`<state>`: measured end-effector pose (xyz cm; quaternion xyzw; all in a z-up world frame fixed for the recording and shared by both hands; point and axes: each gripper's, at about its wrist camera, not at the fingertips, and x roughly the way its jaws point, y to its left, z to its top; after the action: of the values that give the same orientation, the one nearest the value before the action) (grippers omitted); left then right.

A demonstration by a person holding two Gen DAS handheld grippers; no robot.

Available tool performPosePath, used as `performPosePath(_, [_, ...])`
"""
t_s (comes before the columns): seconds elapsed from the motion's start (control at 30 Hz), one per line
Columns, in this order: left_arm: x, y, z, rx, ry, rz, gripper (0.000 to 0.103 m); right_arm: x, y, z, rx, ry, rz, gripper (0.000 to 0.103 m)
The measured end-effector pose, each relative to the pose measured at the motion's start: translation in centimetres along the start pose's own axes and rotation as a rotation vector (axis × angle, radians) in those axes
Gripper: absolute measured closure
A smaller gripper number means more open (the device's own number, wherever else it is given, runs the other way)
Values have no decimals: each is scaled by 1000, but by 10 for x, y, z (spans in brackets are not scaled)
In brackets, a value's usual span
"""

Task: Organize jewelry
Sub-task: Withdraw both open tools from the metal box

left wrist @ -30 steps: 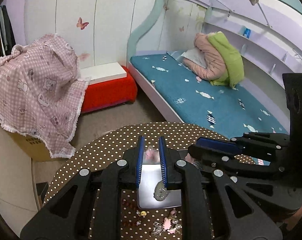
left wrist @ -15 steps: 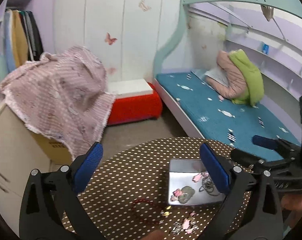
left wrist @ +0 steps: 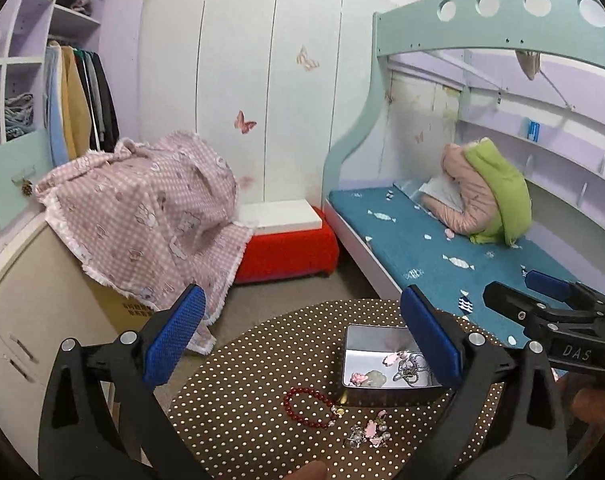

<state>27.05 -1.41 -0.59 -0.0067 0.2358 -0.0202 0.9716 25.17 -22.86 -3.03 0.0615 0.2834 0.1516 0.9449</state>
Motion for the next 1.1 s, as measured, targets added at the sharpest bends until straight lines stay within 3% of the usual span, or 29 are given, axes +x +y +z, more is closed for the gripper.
performPosePath(0.5, [-56, 10, -15, -39, -61, 17, 5, -56, 21, -11, -41, -120, -88, 7])
performPosePath(1.1, [-70, 26, -47, -79, -32, 44, 5, -75, 36, -36, -85, -150, -120, 7])
